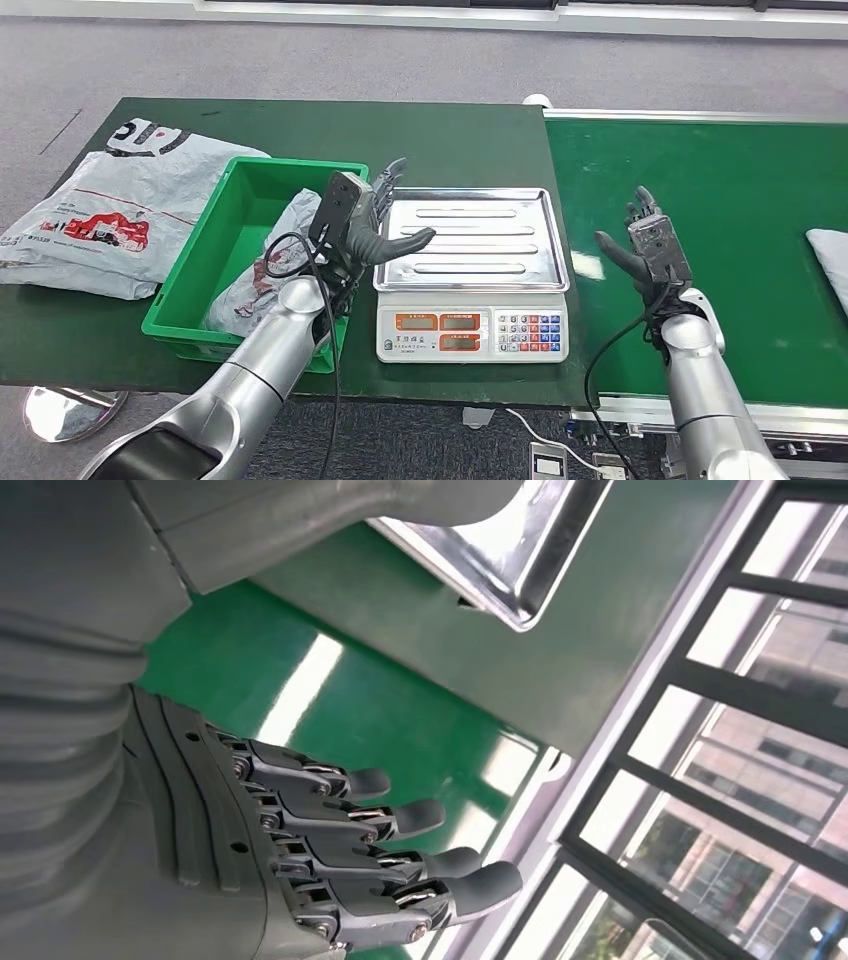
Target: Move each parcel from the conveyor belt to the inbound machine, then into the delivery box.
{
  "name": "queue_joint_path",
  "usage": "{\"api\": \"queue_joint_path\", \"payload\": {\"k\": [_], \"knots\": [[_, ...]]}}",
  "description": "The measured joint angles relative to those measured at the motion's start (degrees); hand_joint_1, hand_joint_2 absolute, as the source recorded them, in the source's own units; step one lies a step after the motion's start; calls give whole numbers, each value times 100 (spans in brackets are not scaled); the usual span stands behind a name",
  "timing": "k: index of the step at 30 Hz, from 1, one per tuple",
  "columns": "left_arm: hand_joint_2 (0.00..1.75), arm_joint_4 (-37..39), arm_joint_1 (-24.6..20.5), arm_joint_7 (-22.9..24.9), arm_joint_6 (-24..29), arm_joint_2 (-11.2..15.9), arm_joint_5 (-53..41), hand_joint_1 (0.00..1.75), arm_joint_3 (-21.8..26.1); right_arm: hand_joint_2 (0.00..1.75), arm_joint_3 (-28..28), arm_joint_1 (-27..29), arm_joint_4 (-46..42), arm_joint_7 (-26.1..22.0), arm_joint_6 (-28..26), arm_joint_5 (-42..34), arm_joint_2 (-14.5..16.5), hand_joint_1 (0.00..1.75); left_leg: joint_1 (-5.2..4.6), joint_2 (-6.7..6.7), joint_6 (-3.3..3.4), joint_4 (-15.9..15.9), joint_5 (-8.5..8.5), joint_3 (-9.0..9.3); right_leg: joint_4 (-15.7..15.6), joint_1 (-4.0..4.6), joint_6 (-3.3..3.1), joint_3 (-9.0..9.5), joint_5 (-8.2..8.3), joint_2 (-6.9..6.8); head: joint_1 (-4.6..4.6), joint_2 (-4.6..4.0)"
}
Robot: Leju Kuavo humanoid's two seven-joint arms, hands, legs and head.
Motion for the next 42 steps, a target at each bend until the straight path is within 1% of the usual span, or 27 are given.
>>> {"api": "queue_joint_path", "payload": {"k": [9,12,16,20,25,30,35,42], "knots": [[175,67,-21,-1,7,0,6,0,-5,175,123,90,-254,8,-36,45,26,0,-2,0,0,0,0,-1,0,-1,0,1,0,0,0,0],[175,83,-54,1,31,0,5,0,-14,175,246,81,-291,93,-189,181,54,0,-1,0,0,0,0,-1,0,-1,0,1,0,0,0,0],[175,128,-194,98,36,-4,-7,0,-75,175,447,0,-299,323,-453,341,132,0,0,0,-1,0,2,-1,0,0,-1,1,1,0,0,0],[175,172,-363,237,112,-43,14,0,-126,175,659,-305,-234,601,-659,516,159,0,0,1,0,0,4,-2,3,0,-2,0,3,3,0,0],[175,135,-570,452,333,-62,8,0,-156,175,1042,-1080,347,1061,-688,692,227,0,-1,3,1,1,9,-1,4,-1,-1,0,8,4,0,0],[175,97,-664,688,423,-94,-79,0,-168,175,1431,-1629,803,1538,-745,1038,368,0,0,-1,2,1,13,-1,4,0,-1,-1,8,-1,0,0],[175,90,-703,762,473,-147,-231,0,-186,175,1547,-1830,954,1873,-988,1461,418,0,0,-5,2,1,12,-2,4,0,-1,-1,8,-4,0,0],[175,72,-764,784,580,-187,-293,0,-186,175,1547,-1998,1276,1985,-1277,2172,415,0,-3,-2,3,1,12,-1,3,-2,-1,-1,8,-1,0,0]]}}
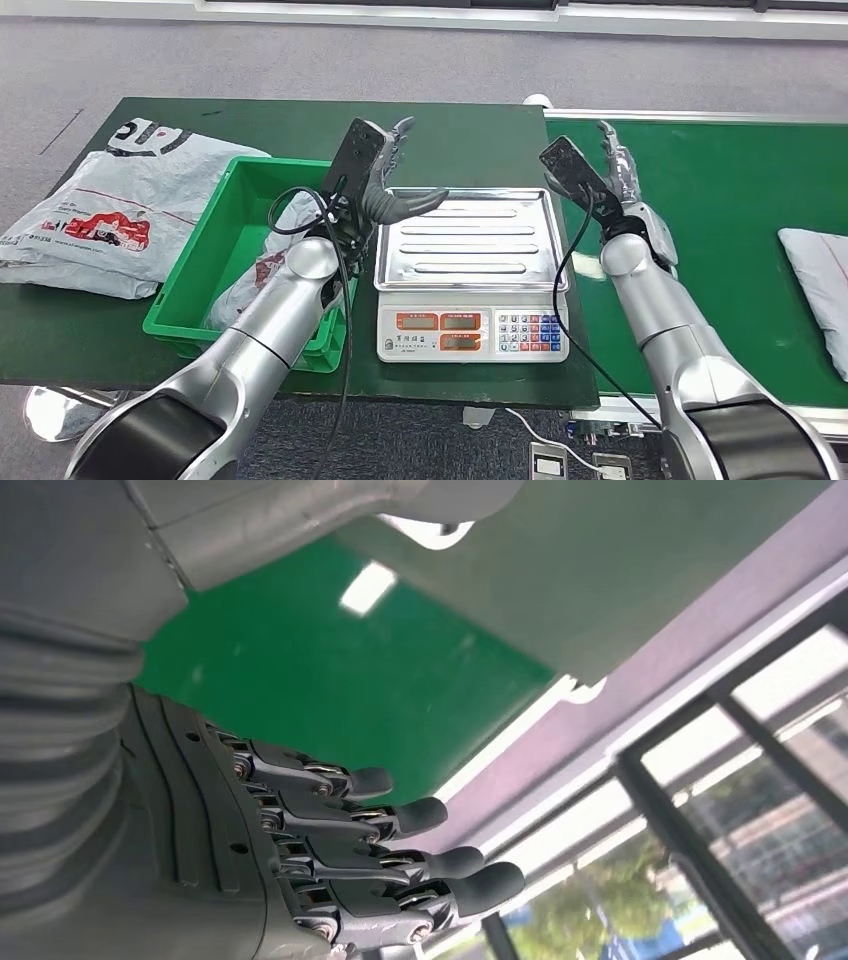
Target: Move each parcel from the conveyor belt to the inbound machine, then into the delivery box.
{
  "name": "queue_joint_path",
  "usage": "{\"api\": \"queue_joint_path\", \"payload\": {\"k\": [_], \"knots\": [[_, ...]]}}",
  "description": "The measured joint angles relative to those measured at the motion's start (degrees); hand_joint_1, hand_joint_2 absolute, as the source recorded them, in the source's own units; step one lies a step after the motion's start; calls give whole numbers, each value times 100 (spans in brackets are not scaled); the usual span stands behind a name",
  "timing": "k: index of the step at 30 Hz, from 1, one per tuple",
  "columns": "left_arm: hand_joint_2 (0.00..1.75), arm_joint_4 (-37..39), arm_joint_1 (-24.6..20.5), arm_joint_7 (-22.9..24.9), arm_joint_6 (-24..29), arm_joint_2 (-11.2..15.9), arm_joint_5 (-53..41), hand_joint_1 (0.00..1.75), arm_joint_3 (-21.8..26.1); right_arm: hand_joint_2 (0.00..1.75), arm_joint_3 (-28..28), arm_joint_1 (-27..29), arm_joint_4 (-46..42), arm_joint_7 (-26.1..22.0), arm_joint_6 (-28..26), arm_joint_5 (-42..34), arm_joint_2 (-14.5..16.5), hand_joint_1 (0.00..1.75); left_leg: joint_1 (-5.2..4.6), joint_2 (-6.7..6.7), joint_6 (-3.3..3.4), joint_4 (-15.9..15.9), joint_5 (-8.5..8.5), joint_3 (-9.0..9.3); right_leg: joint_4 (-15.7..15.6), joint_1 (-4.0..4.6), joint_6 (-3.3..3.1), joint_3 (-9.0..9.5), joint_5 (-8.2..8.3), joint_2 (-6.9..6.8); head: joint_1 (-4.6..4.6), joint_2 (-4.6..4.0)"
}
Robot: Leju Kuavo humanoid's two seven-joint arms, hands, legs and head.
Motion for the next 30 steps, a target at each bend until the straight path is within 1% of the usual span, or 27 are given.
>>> {"api": "queue_joint_path", "payload": {"k": [4,8,13,15,17,20,22,24,27,30], "knots": [[175,-23,7,-123,46,1,-100,0,0,175,-5,-6,175,13,-383,347,-39,0,1,0,0,0,0,2,0,1,0,0,0,0,0,0],[175,-47,69,-293,145,-3,-229,0,0,175,-86,226,184,-288,-697,364,-119,0,1,0,-1,0,-1,1,0,1,0,-1,0,1,0,0],[175,-78,173,-392,247,-3,-257,0,0,175,-234,492,162,-646,-803,350,-143,0,1,3,-2,0,-4,1,0,0,0,-2,-1,5,0,0],[175,-94,228,-436,242,-3,-258,0,0,175,-342,629,70,-993,-555,-80,-123,0,2,1,-2,0,-4,1,0,2,0,-1,-3,2,0,0],[175,-108,289,-493,209,-1,-258,0,0,175,-524,833,-95,-1416,-82,-755,-82,0,3,-1,-2,-1,-4,1,0,3,0,1,-4,0,0,0],[175,-107,344,-563,85,-1,-222,0,0,175,-761,1164,-349,-1737,575,-1537,-19,0,3,-2,-2,-1,-4,0,-1,3,0,-1,-4,-1,0,0],[175,-98,352,-614,-87,-3,-137,0,0,175,-899,1440,-598,-1829,1117,-2155,-5,0,3,-6,-2,-1,-4,0,-1,3,-1,-1,-6,-5,0,0],[175,-82,356,-661,-218,-9,-44,0,0,175,-980,1785,-939,-1841,1495,-2634,-5,0,3,-9,0,-1,-6,-1,-1,3,0,0,-8,-9,0,0],[175,-71,375,-736,-261,-17,44,0,0,175,-992,2260,-1461,-1776,1728,-2948,-5,0,1,-6,-1,-1,-12,-1,-1,1,0,-2,-8,-5,0,0],[175,-73,387,-781,-258,-21,105,0,-2,175,-992,2505,-1796,-1721,1790,-3026,-17,0,1,0,-2,-1,-13,-1,-2,0,0,-5,-8,3,0,0]]}}
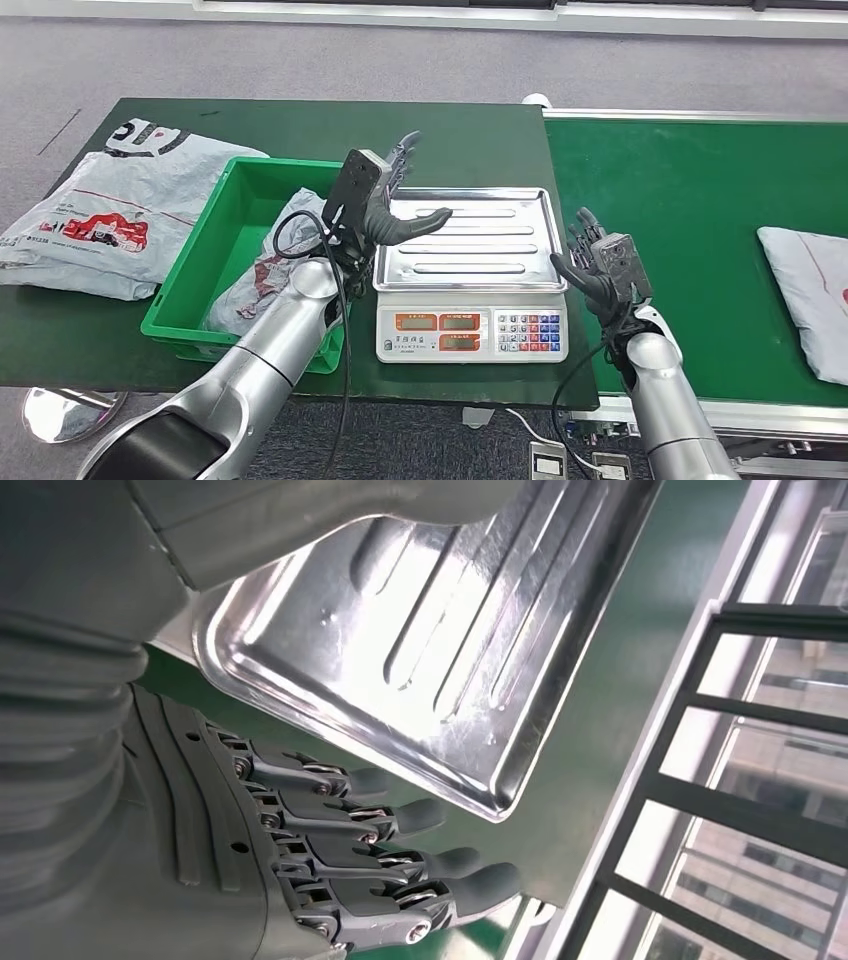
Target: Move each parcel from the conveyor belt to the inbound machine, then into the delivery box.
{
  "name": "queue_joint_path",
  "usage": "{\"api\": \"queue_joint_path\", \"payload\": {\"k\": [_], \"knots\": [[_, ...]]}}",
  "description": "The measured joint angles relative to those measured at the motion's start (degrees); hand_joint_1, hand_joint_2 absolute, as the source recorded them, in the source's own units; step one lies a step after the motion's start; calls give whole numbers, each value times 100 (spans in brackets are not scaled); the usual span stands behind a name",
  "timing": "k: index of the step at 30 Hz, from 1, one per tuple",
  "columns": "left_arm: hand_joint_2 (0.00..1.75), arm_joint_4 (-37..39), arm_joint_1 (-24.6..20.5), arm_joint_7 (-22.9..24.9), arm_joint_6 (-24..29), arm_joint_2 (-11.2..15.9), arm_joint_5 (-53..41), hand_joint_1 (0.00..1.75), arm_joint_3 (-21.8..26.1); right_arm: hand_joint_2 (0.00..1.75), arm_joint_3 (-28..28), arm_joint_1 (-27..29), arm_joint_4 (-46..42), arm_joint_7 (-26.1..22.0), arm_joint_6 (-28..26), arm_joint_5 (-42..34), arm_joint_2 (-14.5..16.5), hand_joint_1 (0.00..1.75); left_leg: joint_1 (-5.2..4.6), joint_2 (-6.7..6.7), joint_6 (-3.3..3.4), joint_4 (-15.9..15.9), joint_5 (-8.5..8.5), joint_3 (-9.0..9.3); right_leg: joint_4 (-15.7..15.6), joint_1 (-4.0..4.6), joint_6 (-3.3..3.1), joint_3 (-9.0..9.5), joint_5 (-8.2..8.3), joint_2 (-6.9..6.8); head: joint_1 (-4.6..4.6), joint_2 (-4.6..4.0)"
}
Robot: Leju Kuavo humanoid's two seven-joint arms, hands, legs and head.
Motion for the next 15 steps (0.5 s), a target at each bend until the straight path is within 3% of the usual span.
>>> {"api": "queue_joint_path", "payload": {"k": [4,9,15], "knots": [[175,-33,20,-37,51,-2,95,0,-49,175,1,48,-170,10,-169,79,-101,0,0,3,1,0,1,0,-1,0,0,1,1,1,0,0],[175,-89,43,-41,172,-10,103,0,-201,175,2,-51,-134,-37,-1217,826,-344,0,-2,1,4,1,4,0,-1,-1,0,6,2,-5,0,0],[175,-110,64,-41,195,-11,102,0,-290,175,2,-81,-77,-61,-1305,918,-469,0,-2,1,4,0,4,0,-1,-1,0,5,2,-3,0,0]]}}
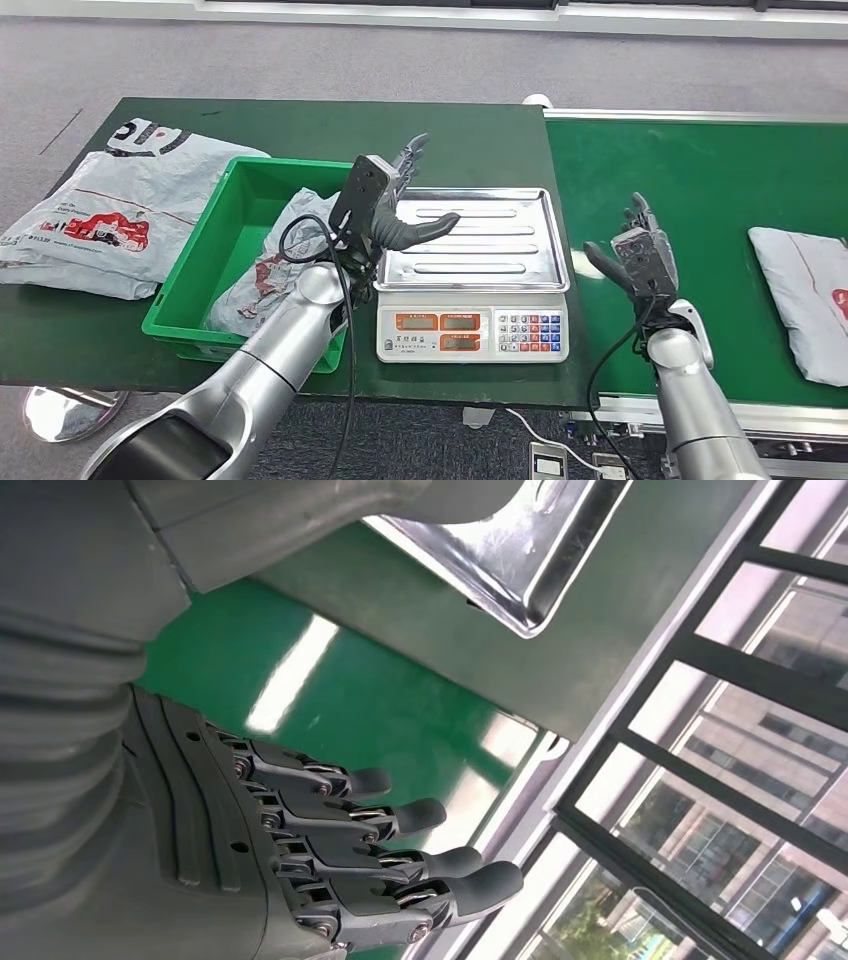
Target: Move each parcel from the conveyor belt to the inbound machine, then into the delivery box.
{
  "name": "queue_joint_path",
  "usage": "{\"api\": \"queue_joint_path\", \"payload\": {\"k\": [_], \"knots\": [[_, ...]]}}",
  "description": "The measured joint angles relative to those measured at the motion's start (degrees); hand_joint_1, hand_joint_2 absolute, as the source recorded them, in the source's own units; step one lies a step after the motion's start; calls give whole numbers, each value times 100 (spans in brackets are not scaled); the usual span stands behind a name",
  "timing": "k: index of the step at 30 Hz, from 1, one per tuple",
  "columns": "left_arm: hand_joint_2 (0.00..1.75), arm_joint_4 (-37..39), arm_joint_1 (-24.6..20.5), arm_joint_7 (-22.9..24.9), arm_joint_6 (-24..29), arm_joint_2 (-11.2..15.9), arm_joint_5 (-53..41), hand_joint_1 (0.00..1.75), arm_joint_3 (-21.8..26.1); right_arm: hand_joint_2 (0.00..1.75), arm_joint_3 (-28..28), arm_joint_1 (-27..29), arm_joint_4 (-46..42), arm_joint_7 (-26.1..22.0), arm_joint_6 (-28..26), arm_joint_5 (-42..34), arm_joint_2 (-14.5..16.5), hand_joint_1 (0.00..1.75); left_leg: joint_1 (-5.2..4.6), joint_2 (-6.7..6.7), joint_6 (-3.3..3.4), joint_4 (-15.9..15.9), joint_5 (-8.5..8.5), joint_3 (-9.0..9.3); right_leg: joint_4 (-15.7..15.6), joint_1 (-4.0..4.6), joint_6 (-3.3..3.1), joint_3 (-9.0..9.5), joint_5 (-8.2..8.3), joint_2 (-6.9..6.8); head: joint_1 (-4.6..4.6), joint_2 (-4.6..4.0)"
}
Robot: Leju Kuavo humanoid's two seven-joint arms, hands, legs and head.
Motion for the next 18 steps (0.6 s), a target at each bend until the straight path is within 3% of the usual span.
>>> {"api": "queue_joint_path", "payload": {"k": [2,6,12,18], "knots": [[175,-1,1,0,1,0,0,0,-8,175,0,-5,18,40,-183,124,-20,0,0,0,0,0,0,0,0,1,0,-1,0,0,0,0],[175,23,1,-4,-9,-8,1,0,-63,175,-51,-8,174,110,-1080,645,-110,0,0,0,0,0,0,0,0,0,0,-3,-1,0,0,0],[175,139,-1,-64,-37,-44,12,0,-112,175,-525,-72,844,68,-2096,1534,-258,0,-5,1,2,0,-2,-1,-2,-5,1,-2,-1,1,0,0],[175,261,6,-153,-25,-42,87,0,-113,175,-962,-195,1695,401,-2631,2739,-437,0,-6,0,2,0,-2,-1,-2,-5,1,-2,0,0,0,0]]}}
